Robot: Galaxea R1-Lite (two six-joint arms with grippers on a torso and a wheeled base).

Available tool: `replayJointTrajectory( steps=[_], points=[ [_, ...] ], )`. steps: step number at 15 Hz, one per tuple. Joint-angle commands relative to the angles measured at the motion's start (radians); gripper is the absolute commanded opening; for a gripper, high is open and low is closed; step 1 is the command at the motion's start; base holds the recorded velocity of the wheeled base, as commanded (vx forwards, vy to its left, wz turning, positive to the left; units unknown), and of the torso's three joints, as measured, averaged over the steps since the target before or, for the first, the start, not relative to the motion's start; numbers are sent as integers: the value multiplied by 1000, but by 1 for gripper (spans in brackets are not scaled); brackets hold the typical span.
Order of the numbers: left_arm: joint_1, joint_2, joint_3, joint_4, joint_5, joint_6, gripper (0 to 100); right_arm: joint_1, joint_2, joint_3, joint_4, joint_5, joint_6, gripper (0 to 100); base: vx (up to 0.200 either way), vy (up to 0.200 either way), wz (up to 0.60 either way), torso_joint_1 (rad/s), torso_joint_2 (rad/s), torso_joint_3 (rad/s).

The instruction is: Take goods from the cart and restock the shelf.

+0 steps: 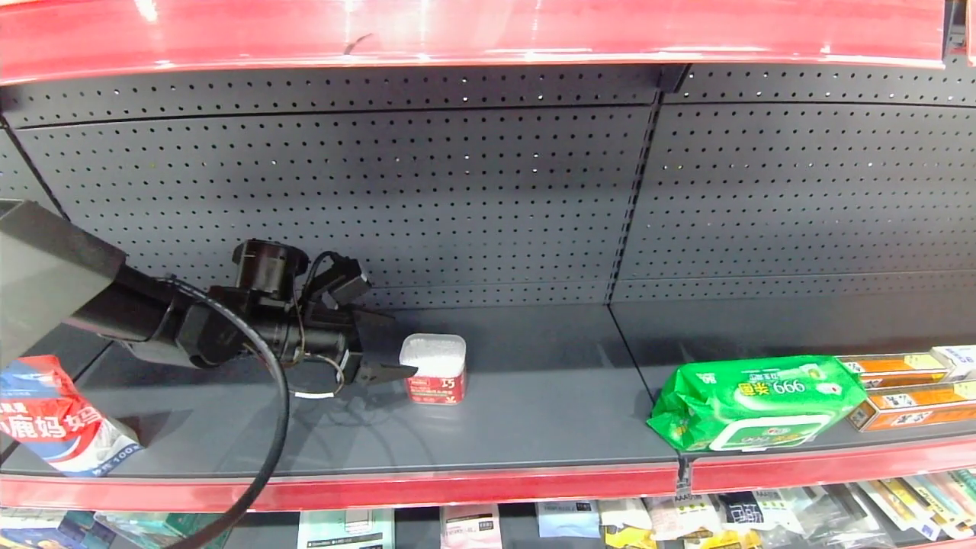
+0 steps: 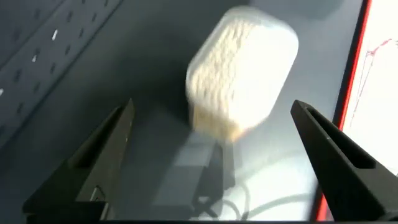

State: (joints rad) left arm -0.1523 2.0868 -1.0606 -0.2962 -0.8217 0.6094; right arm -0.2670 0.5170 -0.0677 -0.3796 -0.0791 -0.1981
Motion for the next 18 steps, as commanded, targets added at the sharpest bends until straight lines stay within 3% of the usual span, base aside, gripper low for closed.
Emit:
replayJointTrajectory(
  steps=[1, 8, 18],
  points=[
    [-9, 44, -38, -1, -14, 0, 100, -3, 1, -1, 5, 1, -1, 0, 0, 0, 0, 0, 0, 0],
    [-38, 91, -68, -1, -62, 9, 100, -1, 8, -1, 5, -13, -12, 0, 0, 0, 0, 0, 0, 0],
    [-70, 170, -147, -1, -59, 10, 100, -3, 14, -12, 5, -17, -15, 0, 0, 0, 0, 0, 0, 0]
  ],
)
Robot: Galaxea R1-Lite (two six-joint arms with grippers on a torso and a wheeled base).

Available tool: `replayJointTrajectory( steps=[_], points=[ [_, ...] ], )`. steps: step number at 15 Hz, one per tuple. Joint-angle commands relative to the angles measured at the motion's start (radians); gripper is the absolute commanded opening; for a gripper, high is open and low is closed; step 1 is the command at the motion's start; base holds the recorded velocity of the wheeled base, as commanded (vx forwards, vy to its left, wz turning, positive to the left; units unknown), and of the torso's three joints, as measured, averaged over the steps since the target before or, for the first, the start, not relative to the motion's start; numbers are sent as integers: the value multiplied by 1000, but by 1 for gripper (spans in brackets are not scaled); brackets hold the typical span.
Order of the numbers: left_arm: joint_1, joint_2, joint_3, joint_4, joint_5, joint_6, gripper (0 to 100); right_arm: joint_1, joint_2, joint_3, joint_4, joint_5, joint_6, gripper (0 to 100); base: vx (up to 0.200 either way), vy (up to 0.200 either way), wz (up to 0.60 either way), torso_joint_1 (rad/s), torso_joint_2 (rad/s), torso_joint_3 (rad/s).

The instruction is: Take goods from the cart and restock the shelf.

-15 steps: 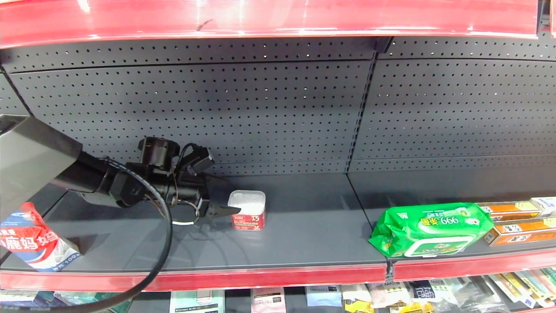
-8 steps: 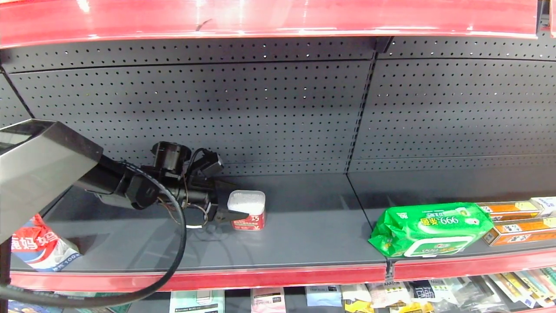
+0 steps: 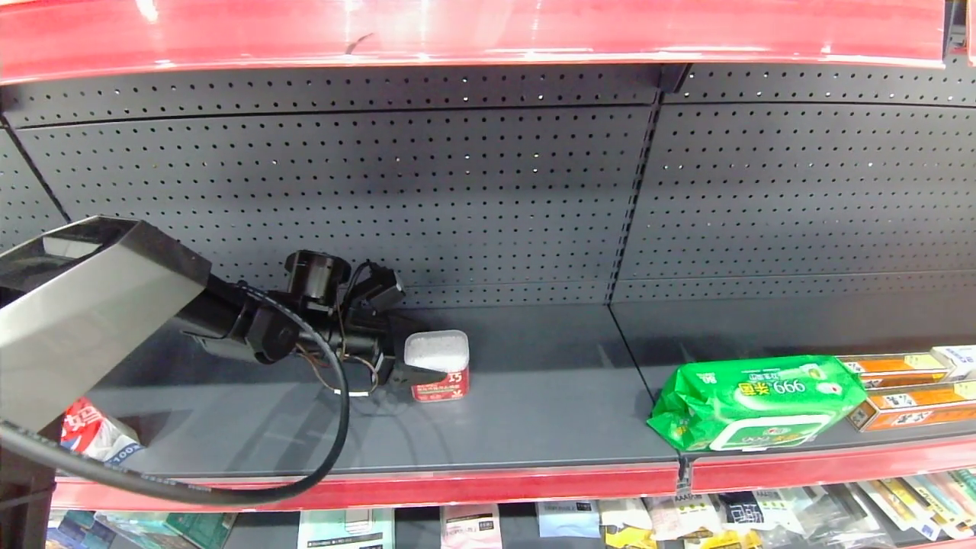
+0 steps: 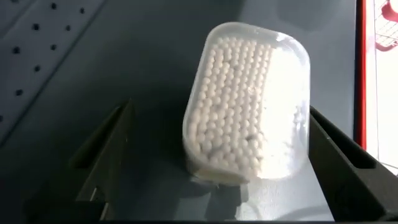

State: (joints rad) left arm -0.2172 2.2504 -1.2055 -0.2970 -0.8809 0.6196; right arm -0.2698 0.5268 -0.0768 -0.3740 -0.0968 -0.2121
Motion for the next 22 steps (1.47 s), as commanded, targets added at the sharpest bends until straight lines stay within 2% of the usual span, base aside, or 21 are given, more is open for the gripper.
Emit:
replayJointTrajectory(
  steps=[1, 5, 8, 15, 16, 22],
  points=[
    [-13, 8, -3, -1, -1, 0, 100, 0, 4, -4, 0, -1, -1, 0, 0, 0, 0, 0, 0, 0],
    [-25, 17, -3, -10, -3, -1, 100, 0, 9, -6, 0, -3, -3, 0, 0, 0, 0, 0, 0, 0],
    [-28, 47, -3, -67, -1, -3, 100, 0, 10, -6, 0, -4, -15, 0, 0, 0, 0, 0, 0, 0],
    [-37, 51, -5, -67, -3, -6, 100, 0, 10, -3, 0, -4, -21, 0, 0, 0, 0, 0, 0, 0],
    [-37, 52, -6, -67, -3, -6, 0, 0, 10, -1, 0, -4, -21, 0, 0, 0, 0, 0, 0, 0],
    [-28, 44, 12, -68, -13, -1, 0, 0, 10, -3, 0, -4, -21, 0, 0, 0, 0, 0, 0, 0]
  ],
)
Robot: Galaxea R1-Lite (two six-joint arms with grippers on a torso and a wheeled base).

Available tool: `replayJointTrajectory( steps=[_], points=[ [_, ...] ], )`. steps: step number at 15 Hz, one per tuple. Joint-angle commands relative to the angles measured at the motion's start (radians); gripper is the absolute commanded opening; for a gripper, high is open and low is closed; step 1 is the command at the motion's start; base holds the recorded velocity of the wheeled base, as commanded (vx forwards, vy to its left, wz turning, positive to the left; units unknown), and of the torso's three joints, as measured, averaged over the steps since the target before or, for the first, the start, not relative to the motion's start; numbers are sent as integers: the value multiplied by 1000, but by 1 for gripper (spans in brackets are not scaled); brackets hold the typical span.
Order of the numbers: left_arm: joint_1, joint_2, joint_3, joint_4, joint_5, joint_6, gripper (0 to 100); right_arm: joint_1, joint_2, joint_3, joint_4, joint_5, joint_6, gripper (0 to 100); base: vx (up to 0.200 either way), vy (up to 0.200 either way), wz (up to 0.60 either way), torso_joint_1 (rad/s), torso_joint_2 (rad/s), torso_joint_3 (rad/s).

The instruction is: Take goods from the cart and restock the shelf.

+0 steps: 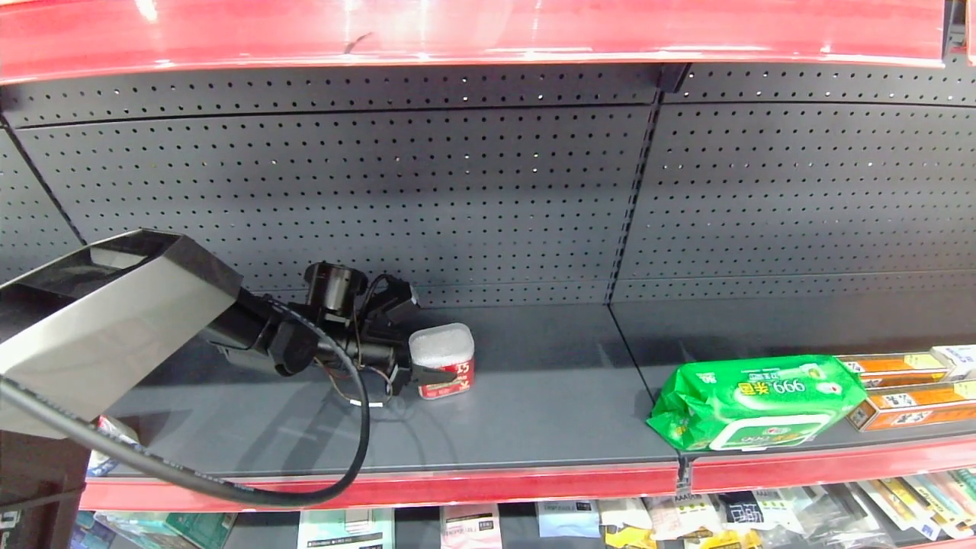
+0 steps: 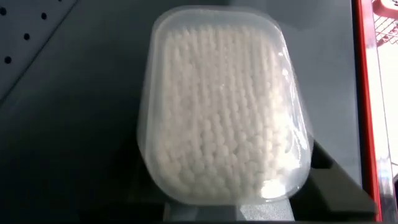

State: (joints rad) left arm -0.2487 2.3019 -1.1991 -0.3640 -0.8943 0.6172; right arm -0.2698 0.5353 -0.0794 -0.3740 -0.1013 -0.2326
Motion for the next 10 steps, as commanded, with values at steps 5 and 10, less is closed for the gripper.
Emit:
replayJointTrajectory(
  steps=[5, 10],
  points=[
    [49, -75, 84, 0, -52, 24, 0, 0, 2, -3, 0, 0, -1, 0, 0, 0, 0, 0, 0, 0],
    [123, -130, 182, 4, -89, 121, 0, 0, 18, -17, 0, 2, -1, 0, 0, 0, 0, 0, 0, 0]
  ],
)
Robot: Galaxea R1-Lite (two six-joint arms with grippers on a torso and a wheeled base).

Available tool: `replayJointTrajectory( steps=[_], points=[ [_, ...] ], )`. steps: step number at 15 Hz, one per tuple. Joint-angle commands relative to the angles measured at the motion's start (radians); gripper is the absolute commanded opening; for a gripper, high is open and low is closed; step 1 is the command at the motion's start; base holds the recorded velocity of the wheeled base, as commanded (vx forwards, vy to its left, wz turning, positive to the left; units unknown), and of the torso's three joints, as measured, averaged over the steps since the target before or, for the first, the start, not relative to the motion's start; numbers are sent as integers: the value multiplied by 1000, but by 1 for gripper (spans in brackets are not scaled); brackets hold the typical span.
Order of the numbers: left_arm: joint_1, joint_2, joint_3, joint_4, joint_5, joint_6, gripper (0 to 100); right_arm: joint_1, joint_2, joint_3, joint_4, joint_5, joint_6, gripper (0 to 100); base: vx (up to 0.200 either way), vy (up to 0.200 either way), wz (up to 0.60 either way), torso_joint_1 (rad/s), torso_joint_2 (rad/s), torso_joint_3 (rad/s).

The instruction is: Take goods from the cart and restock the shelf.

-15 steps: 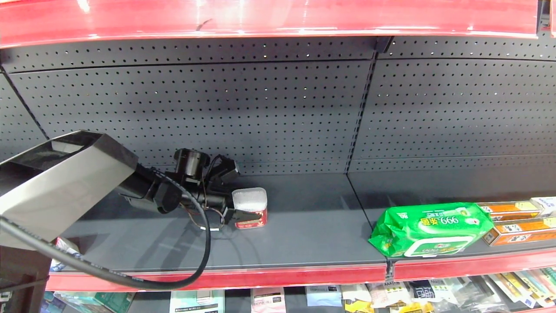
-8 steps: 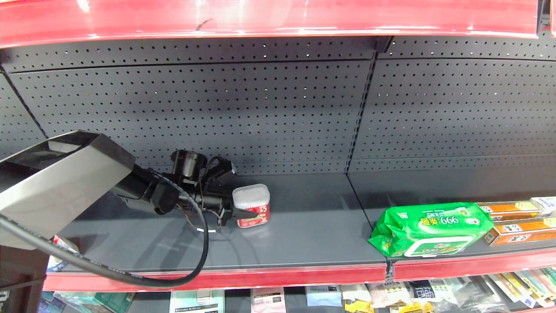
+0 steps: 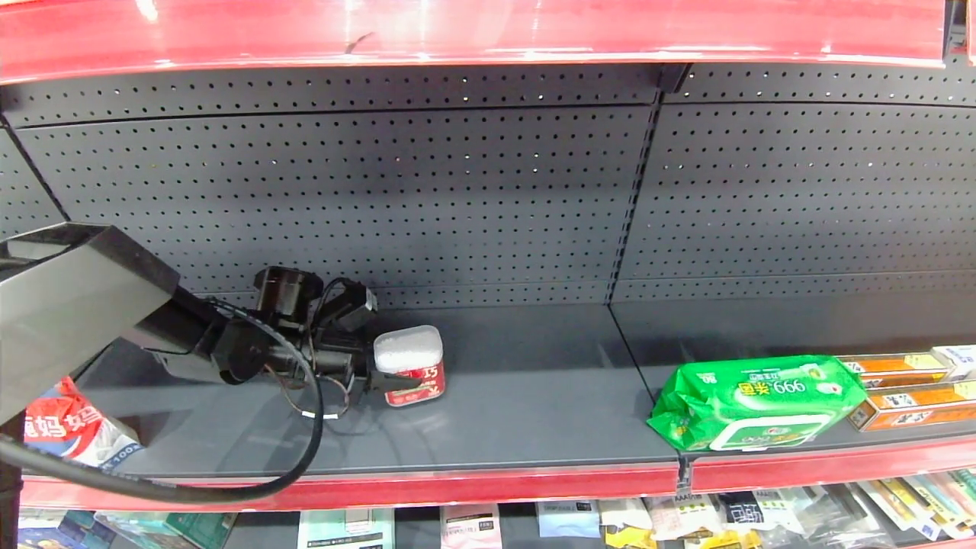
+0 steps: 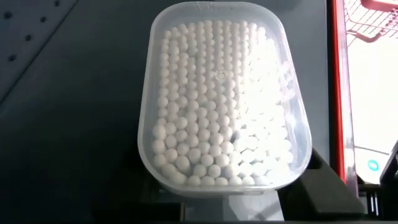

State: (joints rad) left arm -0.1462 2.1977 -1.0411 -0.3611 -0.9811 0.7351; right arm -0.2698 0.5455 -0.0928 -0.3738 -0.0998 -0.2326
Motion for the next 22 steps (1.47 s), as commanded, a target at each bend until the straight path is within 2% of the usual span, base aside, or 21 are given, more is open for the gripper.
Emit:
replayJointTrajectory(
  steps=[1, 2, 4, 7, 8, 10, 18, 22],
  points=[
    [33, -27, 36, 1, -25, 32, 0, 1, 14, -5, 0, 0, -1, 0, 0, 0, 0, 0, 0, 0],
    [46, -29, 44, 2, -48, 75, 0, 1, 16, -5, 0, 0, -1, 0, 0, 0, 0, 0, 0, 0],
    [71, -36, 65, 4, -67, 116, 0, 1, 21, -4, 0, 2, -1, 0, 0, 0, 0, 0, 0, 0],
    [76, -72, 145, 2, -117, 130, 0, 1, 21, -2, 0, 2, -1, 0, 0, 0, 0, 0, 0, 0],
    [76, -73, 162, 1, -126, 155, 0, 3, 21, -2, 0, 2, -1, 0, 0, 0, 0, 0, 0, 0],
    [85, -73, 187, 1, -153, 184, 0, 4, 19, -1, 0, 2, -2, 0, 0, 0, 0, 0, 0, 0],
    [99, -87, 269, 2, -168, 290, 0, 6, 1, -5, 0, 3, -25, 0, 0, 0, 0, 0, 0, 0],
    [99, -87, 271, 2, -168, 299, 0, 6, 1, -16, 0, 2, -31, 0, 0, 0, 0, 0, 0, 0]
  ],
)
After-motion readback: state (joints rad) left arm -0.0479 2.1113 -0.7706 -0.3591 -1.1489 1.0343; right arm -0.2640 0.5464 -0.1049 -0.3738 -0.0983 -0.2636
